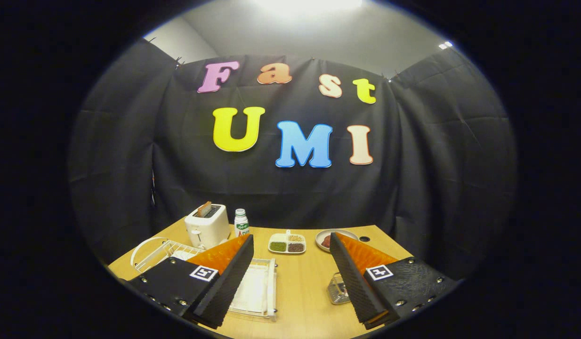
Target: Take the plate from the dish rack, then take the spoon from the basket and place it into the plate.
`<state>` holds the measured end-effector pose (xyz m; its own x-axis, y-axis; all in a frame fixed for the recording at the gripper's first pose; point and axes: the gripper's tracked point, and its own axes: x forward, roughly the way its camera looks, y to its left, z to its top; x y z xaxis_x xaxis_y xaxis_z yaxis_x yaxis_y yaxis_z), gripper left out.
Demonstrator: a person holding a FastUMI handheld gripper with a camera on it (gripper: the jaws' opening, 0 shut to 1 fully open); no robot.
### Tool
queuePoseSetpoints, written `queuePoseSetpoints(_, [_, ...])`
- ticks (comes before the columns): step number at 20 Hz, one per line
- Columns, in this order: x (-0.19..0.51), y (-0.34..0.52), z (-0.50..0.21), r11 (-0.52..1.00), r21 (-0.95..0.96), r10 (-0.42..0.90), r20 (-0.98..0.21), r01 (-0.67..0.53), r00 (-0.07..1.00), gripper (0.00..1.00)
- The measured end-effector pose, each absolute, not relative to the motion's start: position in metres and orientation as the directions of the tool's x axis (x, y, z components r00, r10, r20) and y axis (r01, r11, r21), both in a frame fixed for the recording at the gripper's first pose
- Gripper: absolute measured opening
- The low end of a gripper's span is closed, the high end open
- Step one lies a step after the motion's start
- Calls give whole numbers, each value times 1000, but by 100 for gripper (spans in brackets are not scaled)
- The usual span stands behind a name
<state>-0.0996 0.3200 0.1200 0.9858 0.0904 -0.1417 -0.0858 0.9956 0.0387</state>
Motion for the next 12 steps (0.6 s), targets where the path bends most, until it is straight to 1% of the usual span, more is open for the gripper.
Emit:
queuePoseSetpoints(1, [-95,335,117,996,30,93,-160,-90,983,96])
queuePoseSetpoints(2, [-88,352,113,995,27,102,-177,-99,979,85])
queuePoseSetpoints(3, [-83,368,110,995,19,104,-193,-102,976,82])
queuePoseSetpoints(6, [-67,402,92,995,-4,93,-251,-97,963,81])
queuePoseSetpoints(8, [-54,415,79,997,-25,64,-290,-74,955,73])
queuePoseSetpoints(9, [-50,423,71,997,-35,53,-314,-67,948,71])
queuePoseSetpoints(12, [-38,437,50,996,-73,19,-369,-50,929,70])
